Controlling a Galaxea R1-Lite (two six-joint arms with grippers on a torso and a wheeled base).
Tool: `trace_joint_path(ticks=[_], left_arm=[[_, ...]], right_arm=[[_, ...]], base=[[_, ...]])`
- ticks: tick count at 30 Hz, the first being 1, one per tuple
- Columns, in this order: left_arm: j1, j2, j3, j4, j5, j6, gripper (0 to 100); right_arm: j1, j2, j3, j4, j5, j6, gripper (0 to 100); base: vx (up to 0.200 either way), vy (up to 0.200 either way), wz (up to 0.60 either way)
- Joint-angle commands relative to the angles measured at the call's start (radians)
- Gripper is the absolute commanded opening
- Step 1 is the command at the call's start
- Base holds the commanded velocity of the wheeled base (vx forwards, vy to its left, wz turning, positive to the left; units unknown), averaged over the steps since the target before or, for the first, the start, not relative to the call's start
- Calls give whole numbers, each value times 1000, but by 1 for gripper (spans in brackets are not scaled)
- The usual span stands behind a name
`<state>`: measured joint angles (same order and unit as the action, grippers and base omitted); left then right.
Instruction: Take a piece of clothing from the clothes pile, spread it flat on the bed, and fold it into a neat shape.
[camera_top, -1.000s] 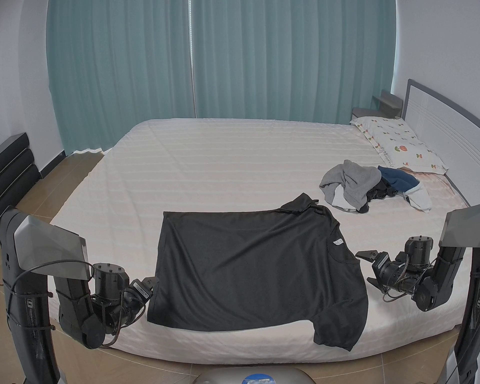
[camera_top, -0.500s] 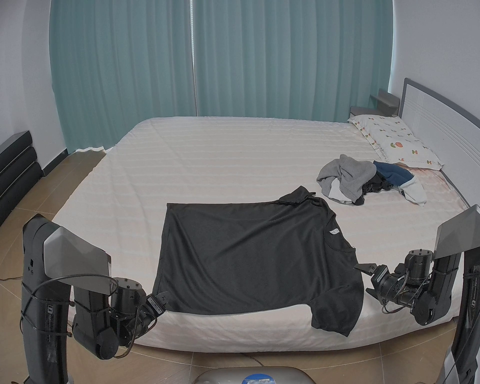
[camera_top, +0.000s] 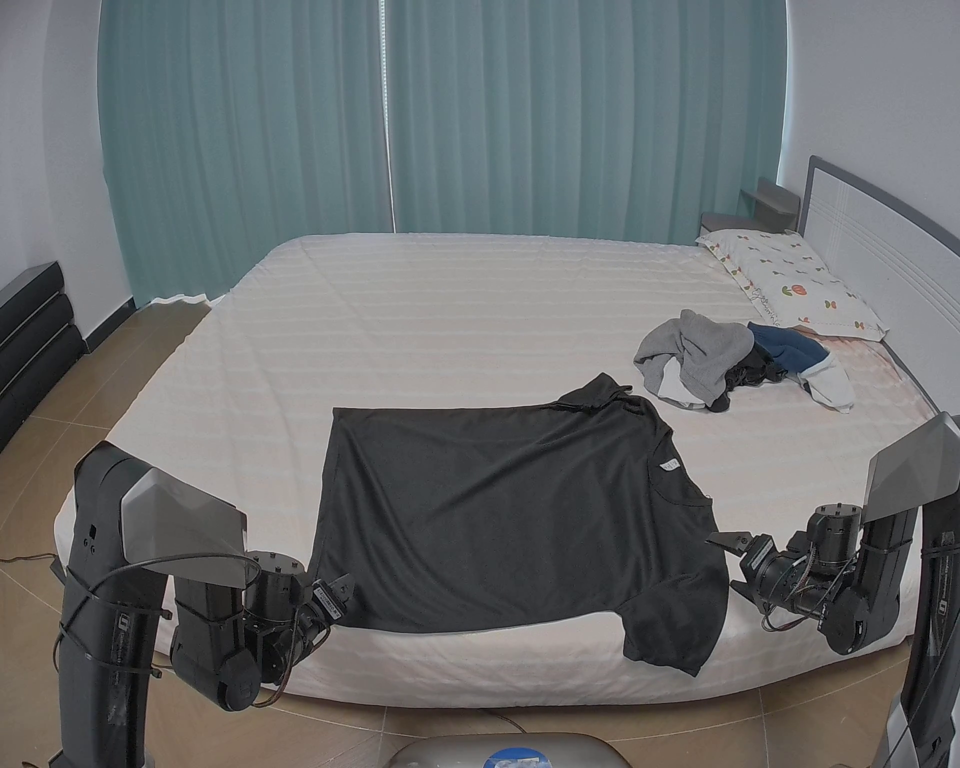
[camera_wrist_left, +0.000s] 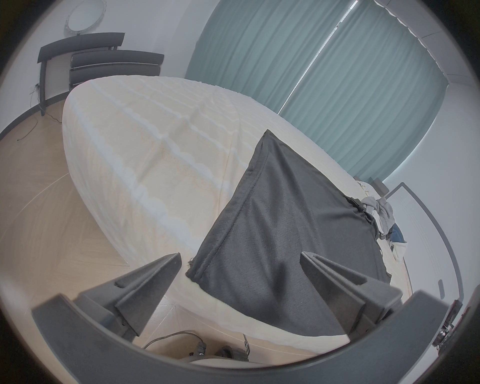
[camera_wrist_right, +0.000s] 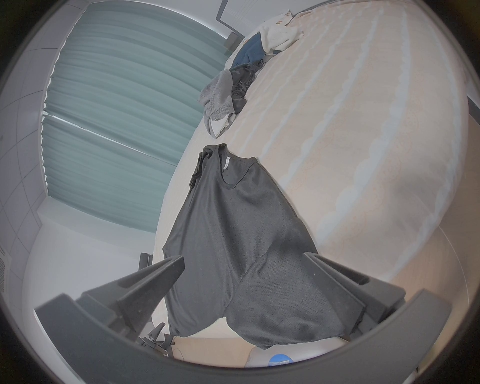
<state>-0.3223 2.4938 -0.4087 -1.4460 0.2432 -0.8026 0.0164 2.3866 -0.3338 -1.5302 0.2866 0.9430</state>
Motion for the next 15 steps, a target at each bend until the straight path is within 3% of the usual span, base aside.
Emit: trace_joint_path(ticks=[1, 8, 9, 15], left_arm=[[0, 19, -21, 1, 1, 2, 100], [0, 25, -25, -1, 2, 2, 100], [0, 25, -24, -1, 2, 2, 0], [-1, 23, 4, -1, 47, -3, 0]], right_arm=[[0, 6, -2, -1, 0, 0, 100], [2, 6, -4, -1, 0, 0, 100], [2, 6, -4, -1, 0, 0, 100], [2, 6, -2, -1, -1, 0, 100]], base=[[0, 0, 0], [0, 0, 0], [0, 0, 0], [0, 0, 0]])
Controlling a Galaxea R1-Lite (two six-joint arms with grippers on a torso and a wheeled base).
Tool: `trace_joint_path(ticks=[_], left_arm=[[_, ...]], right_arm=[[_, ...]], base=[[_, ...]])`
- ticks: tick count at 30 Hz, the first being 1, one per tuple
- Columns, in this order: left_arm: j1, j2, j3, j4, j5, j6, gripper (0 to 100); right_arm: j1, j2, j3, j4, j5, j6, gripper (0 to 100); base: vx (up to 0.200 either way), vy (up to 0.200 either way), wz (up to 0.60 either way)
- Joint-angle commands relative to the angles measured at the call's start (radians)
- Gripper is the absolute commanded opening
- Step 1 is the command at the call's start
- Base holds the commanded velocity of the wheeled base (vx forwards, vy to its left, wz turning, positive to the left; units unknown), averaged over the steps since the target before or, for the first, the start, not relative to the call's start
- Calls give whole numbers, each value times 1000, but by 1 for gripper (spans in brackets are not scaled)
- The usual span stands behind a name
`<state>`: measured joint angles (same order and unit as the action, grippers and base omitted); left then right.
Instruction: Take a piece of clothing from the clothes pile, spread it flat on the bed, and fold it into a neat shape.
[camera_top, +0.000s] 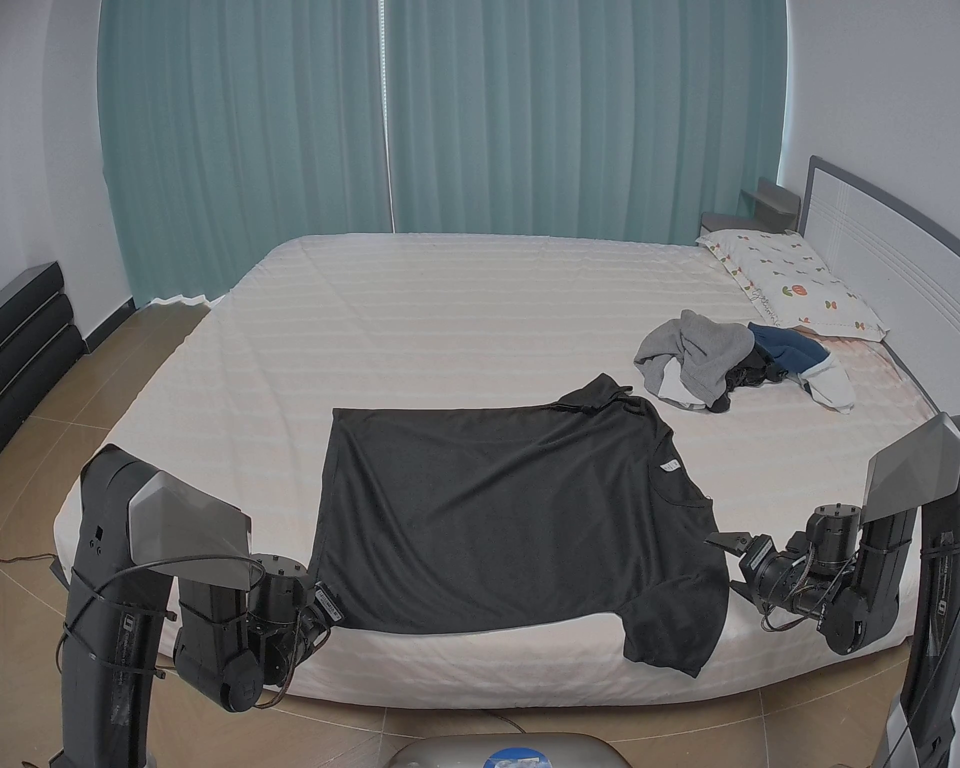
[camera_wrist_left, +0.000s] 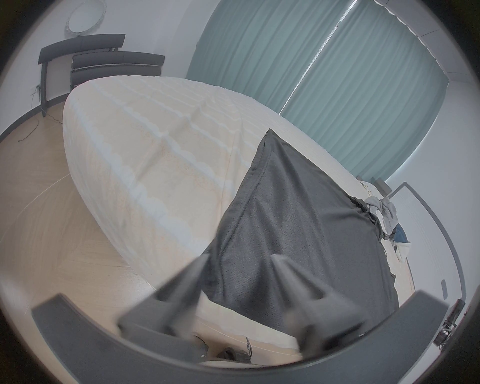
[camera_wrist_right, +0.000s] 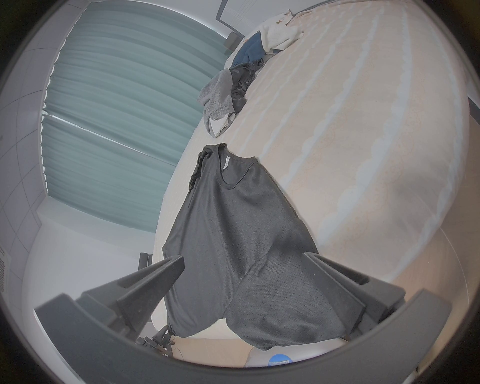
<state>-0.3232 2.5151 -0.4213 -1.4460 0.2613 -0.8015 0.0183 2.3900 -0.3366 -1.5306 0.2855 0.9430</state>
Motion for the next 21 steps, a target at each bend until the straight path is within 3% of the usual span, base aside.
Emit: trace_joint_path(ticks=[1, 4, 21], left_arm=[[0, 2, 18, -1, 36, -5, 0], [0, -6, 38, -8, 79, -8, 0], [13, -19, 160, -88, 99, -1, 0]], right_arm=[[0, 3, 1, 0, 0, 0, 100], [0, 3, 1, 0, 0, 0, 100], [9, 3, 30, 0, -8, -36, 100]], base=[[0, 0, 0], [0, 0, 0], [0, 0, 0]])
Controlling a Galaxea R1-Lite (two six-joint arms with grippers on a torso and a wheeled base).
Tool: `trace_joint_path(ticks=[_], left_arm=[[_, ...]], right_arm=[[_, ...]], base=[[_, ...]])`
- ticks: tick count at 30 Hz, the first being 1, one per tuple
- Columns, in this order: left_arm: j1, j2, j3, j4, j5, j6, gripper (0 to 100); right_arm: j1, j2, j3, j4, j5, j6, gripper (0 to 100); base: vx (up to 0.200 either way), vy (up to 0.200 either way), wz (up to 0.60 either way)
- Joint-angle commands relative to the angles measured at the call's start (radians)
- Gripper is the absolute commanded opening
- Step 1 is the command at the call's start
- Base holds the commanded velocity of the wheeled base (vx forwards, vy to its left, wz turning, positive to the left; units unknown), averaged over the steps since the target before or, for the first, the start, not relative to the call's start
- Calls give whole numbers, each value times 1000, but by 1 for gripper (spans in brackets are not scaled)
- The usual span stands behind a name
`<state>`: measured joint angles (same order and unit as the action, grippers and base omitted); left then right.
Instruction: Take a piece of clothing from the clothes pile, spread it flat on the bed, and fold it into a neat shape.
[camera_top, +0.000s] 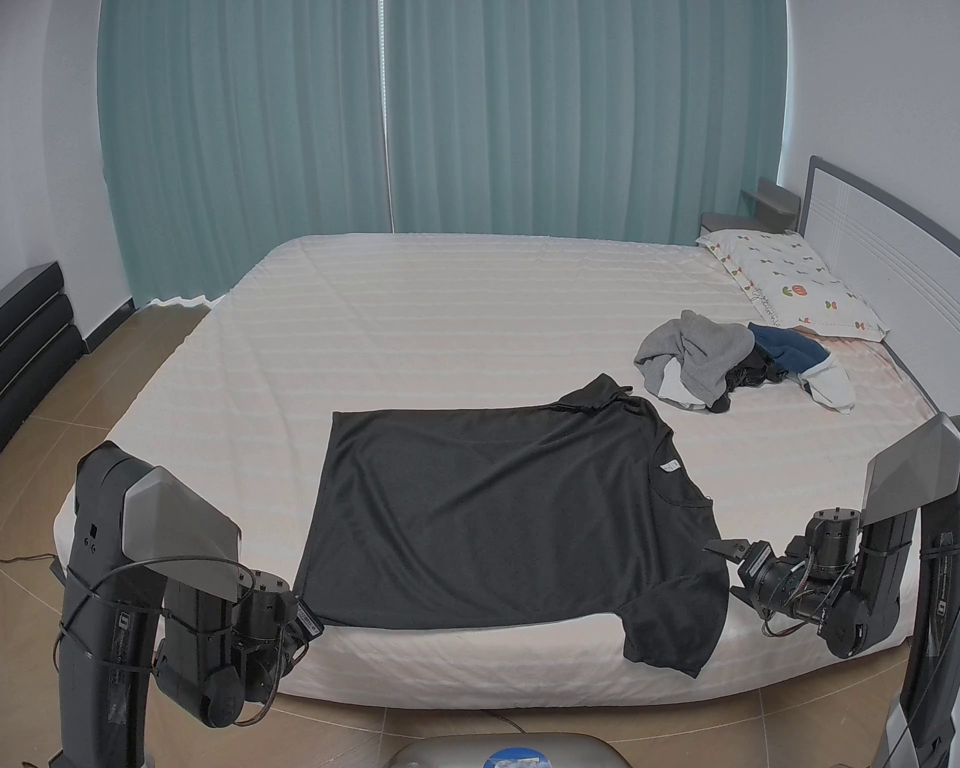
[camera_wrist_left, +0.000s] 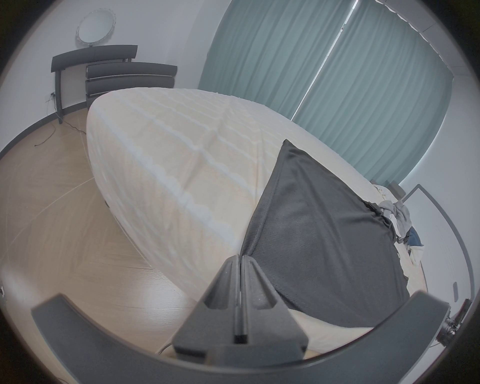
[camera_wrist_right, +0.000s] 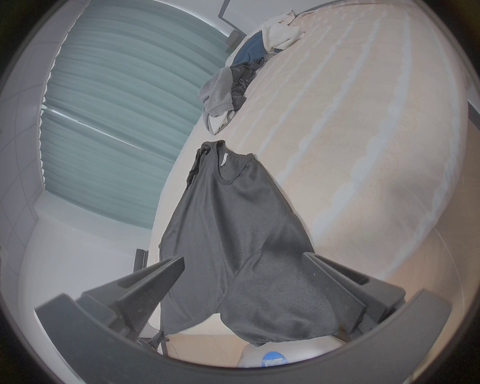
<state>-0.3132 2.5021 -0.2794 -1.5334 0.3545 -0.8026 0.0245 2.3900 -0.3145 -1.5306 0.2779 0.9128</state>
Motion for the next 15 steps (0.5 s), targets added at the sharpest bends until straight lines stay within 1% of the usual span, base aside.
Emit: trace_joint_path(ticks=[1, 9, 13, 14, 15], left_arm=[[3, -6, 20, -1, 9, 2, 0], [13, -16, 19, -1, 14, 0, 0], [36, -69, 20, -1, 14, -3, 0], [36, -69, 20, -1, 14, -3, 0], [43, -92, 20, 1, 11, -3, 0]], right_arm=[[5, 1, 9, 0, -2, -12, 100], [2, 1, 23, 1, -5, -71, 100], [-5, 21, 23, 1, -43, -121, 100], [-5, 21, 23, 1, -43, -121, 100], [-5, 38, 15, 0, -62, -152, 100]], base=[[0, 0, 0], [0, 0, 0], [0, 0, 0], [0, 0, 0], [0, 0, 0]])
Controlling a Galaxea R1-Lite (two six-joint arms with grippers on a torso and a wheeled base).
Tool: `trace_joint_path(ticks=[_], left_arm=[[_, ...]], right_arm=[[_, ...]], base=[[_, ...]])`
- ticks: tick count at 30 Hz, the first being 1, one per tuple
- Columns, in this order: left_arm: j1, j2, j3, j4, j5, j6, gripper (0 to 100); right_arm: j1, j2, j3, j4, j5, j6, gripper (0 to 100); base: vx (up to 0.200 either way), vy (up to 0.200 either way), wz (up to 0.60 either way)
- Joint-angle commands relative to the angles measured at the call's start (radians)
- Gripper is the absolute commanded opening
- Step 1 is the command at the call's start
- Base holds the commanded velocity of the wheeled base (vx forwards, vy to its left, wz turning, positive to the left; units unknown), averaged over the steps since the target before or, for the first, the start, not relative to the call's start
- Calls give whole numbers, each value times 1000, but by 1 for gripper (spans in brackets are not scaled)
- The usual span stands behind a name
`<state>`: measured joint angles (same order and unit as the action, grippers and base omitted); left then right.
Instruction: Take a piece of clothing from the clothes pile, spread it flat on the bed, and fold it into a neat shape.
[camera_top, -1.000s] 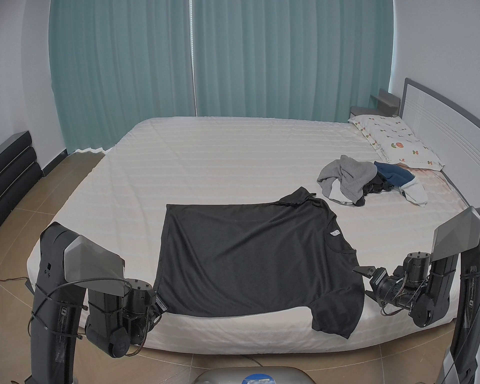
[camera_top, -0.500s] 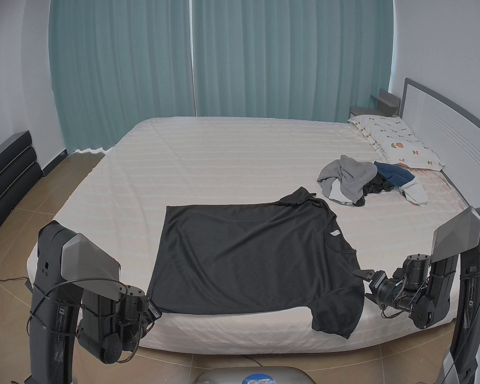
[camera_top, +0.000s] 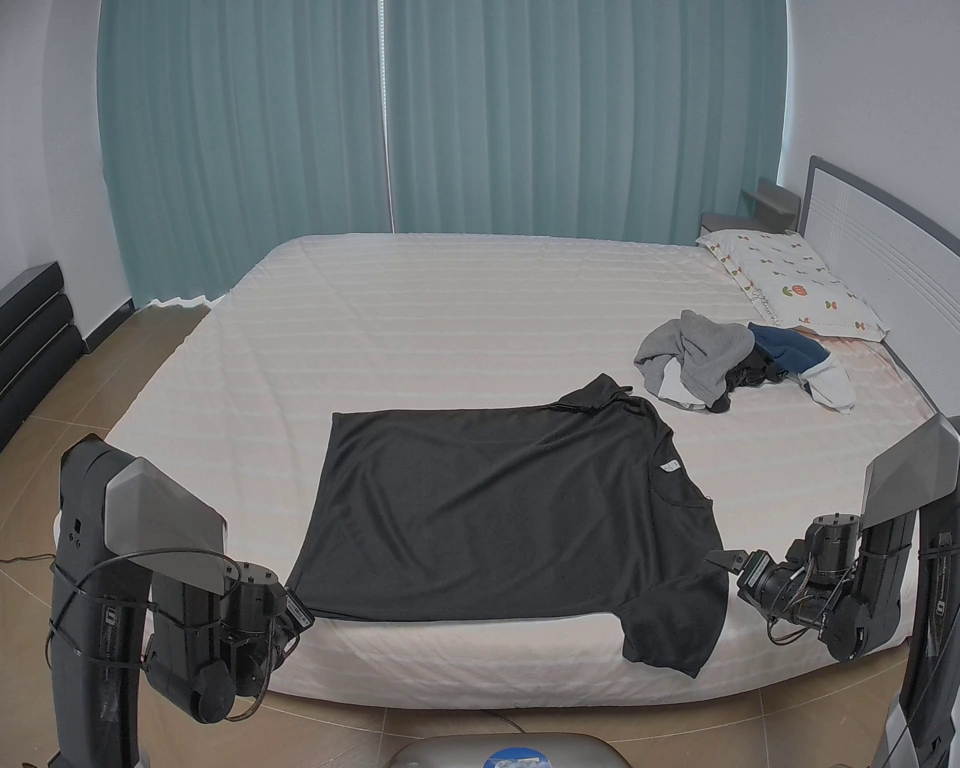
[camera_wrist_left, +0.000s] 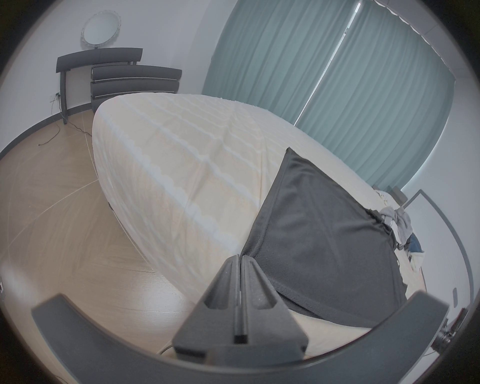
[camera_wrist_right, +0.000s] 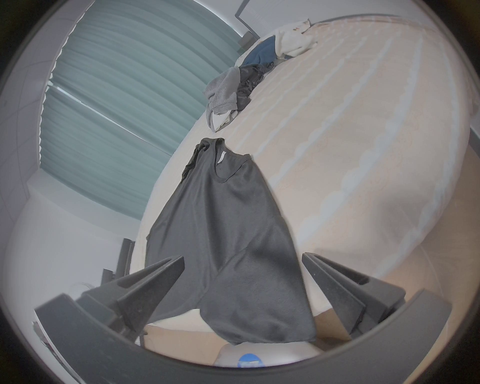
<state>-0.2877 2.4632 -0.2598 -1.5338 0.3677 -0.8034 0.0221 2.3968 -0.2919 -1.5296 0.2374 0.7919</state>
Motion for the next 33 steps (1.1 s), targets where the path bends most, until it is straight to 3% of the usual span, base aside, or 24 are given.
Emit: trace_joint_path(ticks=[1, 20, 21, 33], left_arm=[[18, -53, 1, 1, -3, -2, 0], [36, -21, -47, 0, -38, -25, 0], [36, -20, -47, 0, -39, -25, 0], [42, -21, -53, 0, -44, -77, 0]], right_arm=[[-2, 31, -7, -1, -21, -31, 100], [21, 147, -156, 6, -50, -105, 100], [21, 148, -156, 6, -53, -109, 0], [16, 142, -227, 16, -84, -123, 0]], base=[[0, 0, 0], [0, 0, 0], [0, 0, 0], [0, 0, 0]])
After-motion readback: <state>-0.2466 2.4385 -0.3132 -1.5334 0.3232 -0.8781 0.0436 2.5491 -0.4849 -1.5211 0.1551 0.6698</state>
